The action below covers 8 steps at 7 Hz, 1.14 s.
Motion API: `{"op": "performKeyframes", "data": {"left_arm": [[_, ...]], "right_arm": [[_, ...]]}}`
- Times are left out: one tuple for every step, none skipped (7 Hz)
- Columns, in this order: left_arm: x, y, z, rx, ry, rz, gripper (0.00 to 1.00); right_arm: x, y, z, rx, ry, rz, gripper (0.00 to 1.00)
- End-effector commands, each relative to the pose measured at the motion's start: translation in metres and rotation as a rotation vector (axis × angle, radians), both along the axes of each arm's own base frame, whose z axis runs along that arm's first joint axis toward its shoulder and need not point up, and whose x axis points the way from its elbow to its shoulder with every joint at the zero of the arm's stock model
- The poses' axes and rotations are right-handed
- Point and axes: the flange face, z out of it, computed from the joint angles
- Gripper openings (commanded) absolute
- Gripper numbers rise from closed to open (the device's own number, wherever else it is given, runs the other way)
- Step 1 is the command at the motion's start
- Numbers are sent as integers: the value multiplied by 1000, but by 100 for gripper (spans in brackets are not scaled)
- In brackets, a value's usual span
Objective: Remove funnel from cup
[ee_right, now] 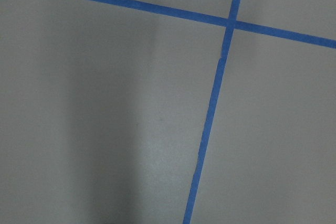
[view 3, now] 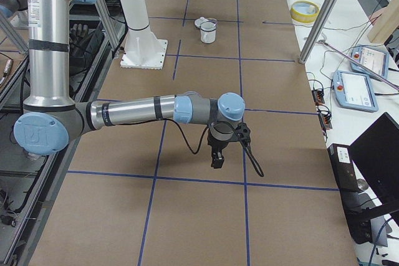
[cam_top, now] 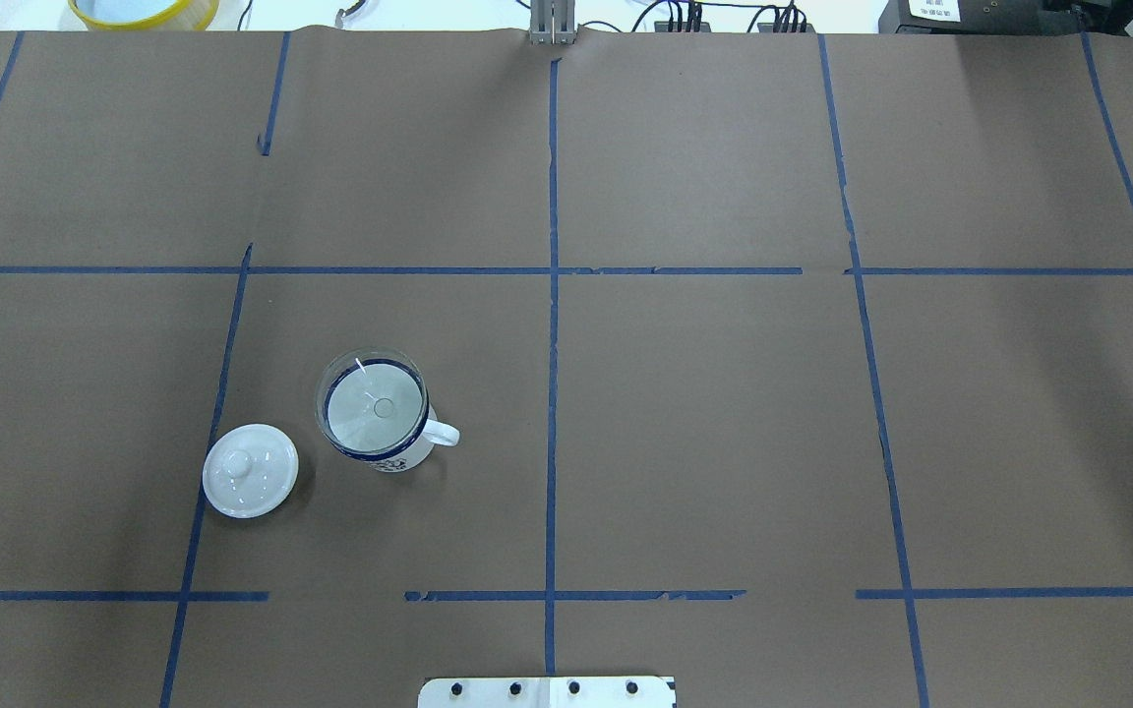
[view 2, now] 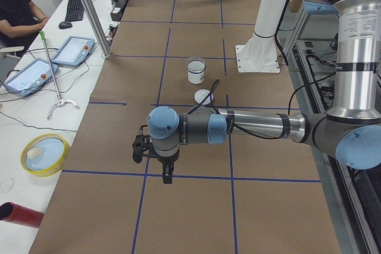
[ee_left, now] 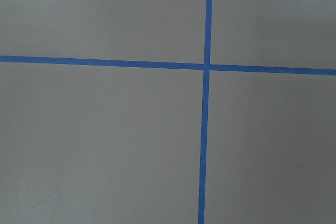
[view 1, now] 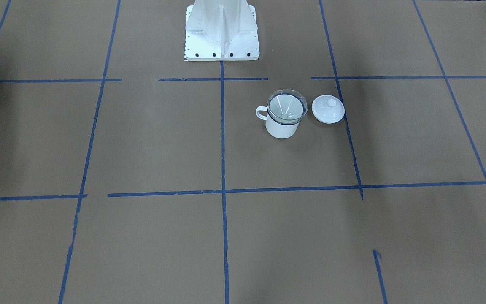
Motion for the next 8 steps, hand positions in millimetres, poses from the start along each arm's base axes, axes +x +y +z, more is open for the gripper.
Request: {"op": "performKeyframes", "data": {"left_arm": [[0,-1,-3,4,-2,0,100],[0,-5,-10,19,-3,2,100],[0,-5,-11,21,-5,0,100],[0,-7,-13,18,2,-7,100],[-1,-8,-17,47,-4,2,100],[0,-7,-13,66,1,0,100],[2,-13,-25,155,-6,-1,100],[17,-19,-40,133,54,-44,100]], "right_arm": [[0,0,0,0,0,0,100],[0,0,0,1,0,-1,100],[0,0,0,0,0,0,100],[0,0,0,1,0,-1,100],[0,0,0,1,0,-1,100],[0,0,0,0,0,0,100],[0,0,0,0,0,0,100],[0,0,0,0,0,0,100]]}}
